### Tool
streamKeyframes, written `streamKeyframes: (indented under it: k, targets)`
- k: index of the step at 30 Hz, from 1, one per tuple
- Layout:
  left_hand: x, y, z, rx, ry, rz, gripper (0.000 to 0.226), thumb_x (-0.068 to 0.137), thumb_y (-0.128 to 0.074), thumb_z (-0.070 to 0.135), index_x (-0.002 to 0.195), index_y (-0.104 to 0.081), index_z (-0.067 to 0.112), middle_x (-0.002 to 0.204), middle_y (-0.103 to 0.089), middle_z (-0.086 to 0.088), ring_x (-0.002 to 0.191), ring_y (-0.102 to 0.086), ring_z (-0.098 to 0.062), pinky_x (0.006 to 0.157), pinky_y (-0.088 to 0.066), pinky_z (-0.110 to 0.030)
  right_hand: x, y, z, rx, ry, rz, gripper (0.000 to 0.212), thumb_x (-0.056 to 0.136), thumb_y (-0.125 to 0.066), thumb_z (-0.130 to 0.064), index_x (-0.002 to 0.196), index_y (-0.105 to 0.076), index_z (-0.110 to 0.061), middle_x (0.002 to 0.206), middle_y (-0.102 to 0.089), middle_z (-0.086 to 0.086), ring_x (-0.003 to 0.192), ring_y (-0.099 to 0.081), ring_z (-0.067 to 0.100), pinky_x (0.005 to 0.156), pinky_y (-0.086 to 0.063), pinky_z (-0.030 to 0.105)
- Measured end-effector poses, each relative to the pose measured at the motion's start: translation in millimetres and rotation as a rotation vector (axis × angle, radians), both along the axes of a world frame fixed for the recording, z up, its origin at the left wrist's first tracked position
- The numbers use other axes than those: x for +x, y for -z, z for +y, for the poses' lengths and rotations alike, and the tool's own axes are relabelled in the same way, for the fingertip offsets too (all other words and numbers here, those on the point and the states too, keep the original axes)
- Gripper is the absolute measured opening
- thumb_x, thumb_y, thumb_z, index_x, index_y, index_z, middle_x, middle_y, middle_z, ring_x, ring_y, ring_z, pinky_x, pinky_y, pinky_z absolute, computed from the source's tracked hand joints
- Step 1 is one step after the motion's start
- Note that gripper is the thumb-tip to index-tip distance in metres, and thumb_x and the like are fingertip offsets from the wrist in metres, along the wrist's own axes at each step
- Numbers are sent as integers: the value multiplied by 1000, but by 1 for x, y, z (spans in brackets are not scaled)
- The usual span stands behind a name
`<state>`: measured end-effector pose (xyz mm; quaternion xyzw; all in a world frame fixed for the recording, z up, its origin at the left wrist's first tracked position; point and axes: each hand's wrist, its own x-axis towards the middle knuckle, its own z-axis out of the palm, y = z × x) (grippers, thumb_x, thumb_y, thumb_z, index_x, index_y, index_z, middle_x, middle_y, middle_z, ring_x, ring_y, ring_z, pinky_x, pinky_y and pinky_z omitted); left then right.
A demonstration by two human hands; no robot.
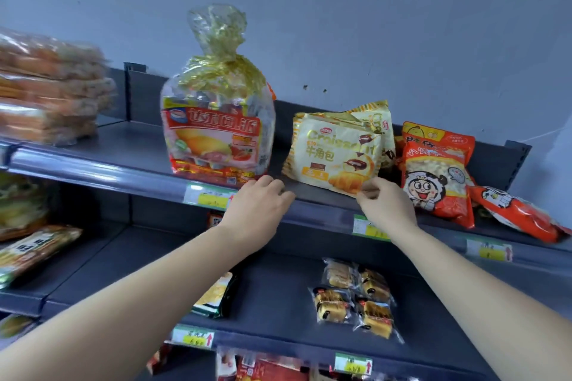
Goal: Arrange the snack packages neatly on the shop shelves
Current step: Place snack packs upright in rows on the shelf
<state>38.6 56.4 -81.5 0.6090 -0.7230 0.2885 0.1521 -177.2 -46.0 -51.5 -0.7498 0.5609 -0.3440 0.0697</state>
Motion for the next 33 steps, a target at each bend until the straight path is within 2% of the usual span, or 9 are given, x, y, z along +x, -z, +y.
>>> streamKeyframes:
  k: [4, 6, 8, 9, 13, 16, 18, 23, 33]
  targets:
    - [55, 31, 53, 38, -62, -2, 32, 48, -82, 9, 75, -67, 20, 72, -61, 1, 68, -60, -23, 51, -46, -30, 43, 24, 57, -162, -46, -26, 16, 91, -58, -24, 105, -65, -20, 103, -63, -4, 93, -60, 18, 77, -53, 36]
    - [83, 45, 87, 110, -114, 31, 28, 63, -79, 15, 88, -67, 21, 84, -63, 2, 80, -61, -21, 58, -43, -28, 72, 40, 84, -165, -76, -29, 15, 91, -59, -22, 104, -65, -20, 100, -62, -6, 91, -60, 16, 75, -52, 33]
    - [117, 63, 116, 194, -229, 38, 24, 86, -62, 18, 110, -59, 22, 105, -60, 2, 101, -55, -22, 69, -36, -28, 102, 59, 108, -117, -99, -8, 15, 90, -60, -21, 104, -66, -21, 98, -63, -7, 90, -60, 15, 73, -50, 30]
    - [133, 70, 132, 236, -275, 49, 22, 88, -60, 18, 110, -59, 22, 106, -59, 2, 103, -55, -22, 69, -36, -29, 118, 69, 118, -87, -110, 9, 15, 90, -60, -22, 104, -66, -21, 98, -64, -7, 90, -60, 14, 73, -50, 29]
    - [193, 96, 191, 321, -382, 82, 23, 62, -81, 17, 74, -62, 22, 74, -59, 4, 72, -58, -20, 51, -33, -28, 183, 107, 156, 21, -165, 80, 13, 90, -60, -25, 102, -66, -23, 98, -65, -9, 88, -58, 11, 65, -42, 25]
    - [234, 114, 226, 369, -460, 116, 15, 86, -59, 15, 100, -57, 19, 101, -57, 2, 98, -53, -21, 67, -34, -28, 233, 129, 181, 74, -215, 103, 12, 89, -60, -26, 100, -66, -25, 97, -66, -11, 85, -58, 10, 63, -43, 25]
    - [260, 123, 242, 382, -515, 141, 20, 89, -51, 12, 108, -55, 18, 109, -55, 0, 106, -50, -22, 72, -37, -29, 269, 140, 194, 106, -260, 104, 11, 88, -60, -27, 98, -66, -27, 96, -67, -12, 89, -60, 13, 69, -48, 28]
    - [323, 146, 266, 417, -606, 234, 23, 89, -53, 19, 112, -59, 21, 112, -58, 2, 110, -51, -21, 78, -51, -33, 355, 161, 211, 129, -391, 134, 11, 88, -60, -27, 98, -65, -26, 98, -66, -11, 93, -59, 15, 69, -45, 26]
    - [440, 180, 250, 452, -710, 268, 27, 95, -50, 28, 120, -55, 22, 119, -57, 2, 114, -50, -20, 84, -47, -32, 509, 210, 183, 201, -545, 224, 13, 89, -58, -28, 100, -65, -24, 104, -66, -6, 97, -59, 16, 76, -48, 28]
